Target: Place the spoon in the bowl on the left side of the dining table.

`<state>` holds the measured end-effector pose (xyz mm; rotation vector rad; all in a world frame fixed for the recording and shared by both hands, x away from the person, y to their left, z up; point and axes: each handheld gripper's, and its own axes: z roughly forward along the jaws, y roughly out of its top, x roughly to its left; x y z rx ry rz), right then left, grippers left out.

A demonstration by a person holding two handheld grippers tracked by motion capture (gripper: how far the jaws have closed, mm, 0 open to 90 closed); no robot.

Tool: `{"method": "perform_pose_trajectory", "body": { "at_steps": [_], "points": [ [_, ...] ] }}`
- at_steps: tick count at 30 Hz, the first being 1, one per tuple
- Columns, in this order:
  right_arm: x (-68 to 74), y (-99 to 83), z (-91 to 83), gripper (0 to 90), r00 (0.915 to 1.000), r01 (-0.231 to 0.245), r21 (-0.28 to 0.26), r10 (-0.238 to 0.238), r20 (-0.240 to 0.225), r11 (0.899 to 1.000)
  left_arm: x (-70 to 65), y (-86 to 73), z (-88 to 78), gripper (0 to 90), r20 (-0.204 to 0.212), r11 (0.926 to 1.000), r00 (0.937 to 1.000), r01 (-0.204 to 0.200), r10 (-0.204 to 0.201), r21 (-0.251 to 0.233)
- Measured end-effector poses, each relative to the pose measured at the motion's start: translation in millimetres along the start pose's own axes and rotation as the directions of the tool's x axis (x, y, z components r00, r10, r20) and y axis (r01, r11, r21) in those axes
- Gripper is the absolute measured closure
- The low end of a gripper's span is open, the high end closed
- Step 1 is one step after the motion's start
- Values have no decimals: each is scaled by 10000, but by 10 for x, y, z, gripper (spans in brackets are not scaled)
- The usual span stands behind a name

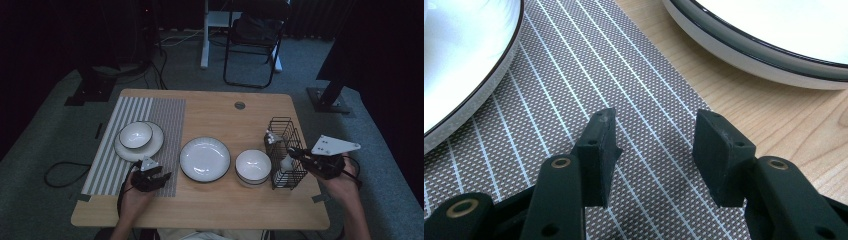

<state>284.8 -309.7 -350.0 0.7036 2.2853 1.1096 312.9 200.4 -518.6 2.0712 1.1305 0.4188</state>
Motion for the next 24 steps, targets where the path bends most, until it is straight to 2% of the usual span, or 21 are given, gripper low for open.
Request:
{"method": "perform_pose_trajectory", "body": {
  "at_steps": [24],
  "points": [
    [-3,230,-141,851,9993,367,-398,-371,-86,9985,6,-13,-1,526,62,10000,10000,30,-29,-93]
  ]
}}
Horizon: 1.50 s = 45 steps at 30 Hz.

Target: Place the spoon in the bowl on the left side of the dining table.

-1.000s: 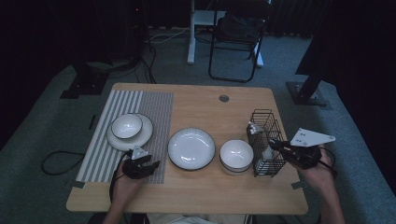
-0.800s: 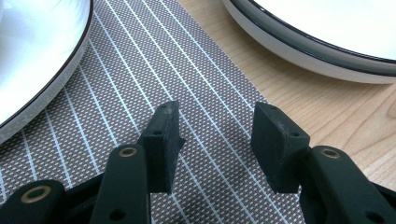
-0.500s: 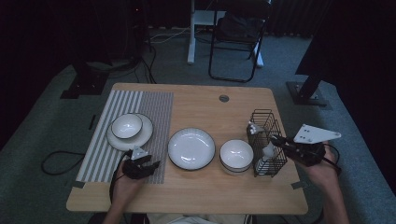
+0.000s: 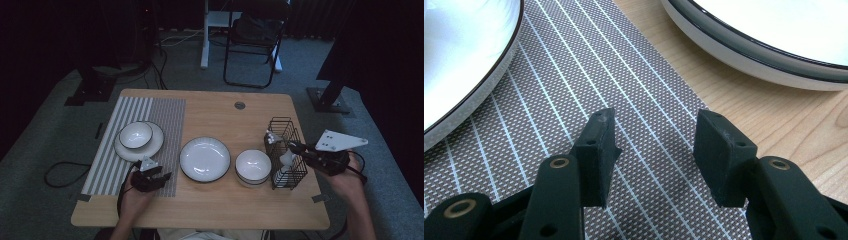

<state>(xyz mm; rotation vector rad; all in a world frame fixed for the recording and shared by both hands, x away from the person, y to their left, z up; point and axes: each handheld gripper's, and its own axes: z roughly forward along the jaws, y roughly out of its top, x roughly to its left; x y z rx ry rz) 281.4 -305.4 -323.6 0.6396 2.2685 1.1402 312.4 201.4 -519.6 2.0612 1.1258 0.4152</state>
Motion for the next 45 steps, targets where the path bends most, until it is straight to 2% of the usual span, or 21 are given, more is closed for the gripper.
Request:
{"method": "perform_pose_trajectory", "body": {
  "at_steps": [13,31,45],
  "points": [
    [71,123,33,851,9991,248,-224,-256,-351,9994,-2,-3,0,524,-5,10000,10000,-2,2,-18],
    [231,218,325,851,9923,422,-568,-485,-1141,9975,5,-10,-1,523,57,10000,10000,62,-62,-71],
    [319,313,492,851,9855,573,-773,-688,-1554,9954,10,-14,-2,521,96,9999,9999,76,-75,-100]
  ]
}}
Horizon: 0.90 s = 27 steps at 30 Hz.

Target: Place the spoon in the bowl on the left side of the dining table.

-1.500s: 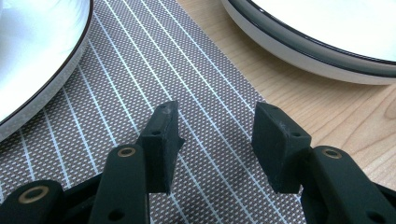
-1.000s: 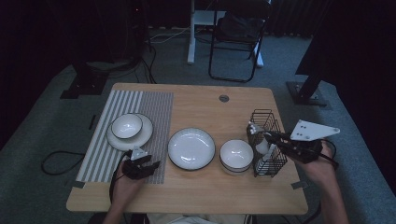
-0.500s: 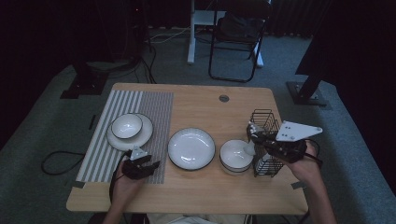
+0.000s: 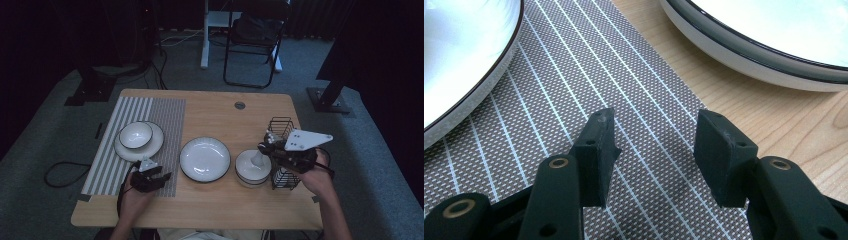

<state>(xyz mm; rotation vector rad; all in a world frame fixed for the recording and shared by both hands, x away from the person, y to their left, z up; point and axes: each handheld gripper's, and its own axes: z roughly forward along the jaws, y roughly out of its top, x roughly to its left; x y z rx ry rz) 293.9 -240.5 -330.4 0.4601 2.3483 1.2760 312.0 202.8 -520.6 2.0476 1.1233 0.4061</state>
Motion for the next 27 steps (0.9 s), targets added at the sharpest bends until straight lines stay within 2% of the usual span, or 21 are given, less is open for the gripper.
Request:
{"method": "perform_pose_trajectory", "body": {
  "at_steps": [27],
  "points": [
    [119,216,381,851,9964,344,-261,-363,-771,9991,9,-4,-3,520,57,10000,10000,32,-31,-22]
  ]
}}
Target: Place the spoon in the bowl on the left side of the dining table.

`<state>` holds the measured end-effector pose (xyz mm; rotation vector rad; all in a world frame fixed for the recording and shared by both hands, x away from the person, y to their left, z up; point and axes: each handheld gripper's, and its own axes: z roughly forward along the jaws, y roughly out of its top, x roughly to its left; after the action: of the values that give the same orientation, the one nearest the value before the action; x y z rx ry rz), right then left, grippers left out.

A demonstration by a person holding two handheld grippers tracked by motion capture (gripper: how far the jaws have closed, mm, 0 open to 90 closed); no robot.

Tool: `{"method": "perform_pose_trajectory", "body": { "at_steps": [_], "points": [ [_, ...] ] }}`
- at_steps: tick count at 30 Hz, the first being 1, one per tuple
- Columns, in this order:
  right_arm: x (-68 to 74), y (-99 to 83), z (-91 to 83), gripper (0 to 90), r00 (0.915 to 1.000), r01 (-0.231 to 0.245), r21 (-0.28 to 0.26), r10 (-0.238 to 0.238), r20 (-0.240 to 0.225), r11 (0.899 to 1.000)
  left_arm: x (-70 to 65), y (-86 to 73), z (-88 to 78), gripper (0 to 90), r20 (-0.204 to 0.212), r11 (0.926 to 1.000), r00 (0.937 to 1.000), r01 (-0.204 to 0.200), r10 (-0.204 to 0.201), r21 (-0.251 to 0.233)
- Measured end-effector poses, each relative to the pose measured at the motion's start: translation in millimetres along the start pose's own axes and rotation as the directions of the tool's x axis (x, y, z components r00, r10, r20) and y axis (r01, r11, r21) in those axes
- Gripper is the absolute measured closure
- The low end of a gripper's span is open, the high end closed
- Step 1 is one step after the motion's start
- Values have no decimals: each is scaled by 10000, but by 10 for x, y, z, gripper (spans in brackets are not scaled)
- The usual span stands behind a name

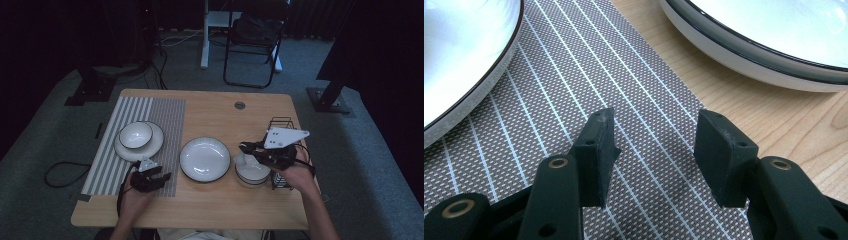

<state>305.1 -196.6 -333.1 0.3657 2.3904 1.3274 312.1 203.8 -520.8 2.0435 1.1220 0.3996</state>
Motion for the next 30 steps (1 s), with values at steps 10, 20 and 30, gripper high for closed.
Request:
{"method": "perform_pose_trajectory", "body": {
  "at_steps": [10,20,30],
  "points": [
    [27,82,145,851,9997,58,-101,-60,-236,9999,2,-2,0,519,20,10000,10000,11,-11,-21],
    [18,136,289,851,9993,67,-143,-72,-367,9999,13,-7,-1,519,104,9999,9999,96,-95,-75],
    [39,200,445,851,9988,116,-252,-128,-464,9996,17,-10,-2,519,132,9999,9998,121,-120,-100]
  ]
}}
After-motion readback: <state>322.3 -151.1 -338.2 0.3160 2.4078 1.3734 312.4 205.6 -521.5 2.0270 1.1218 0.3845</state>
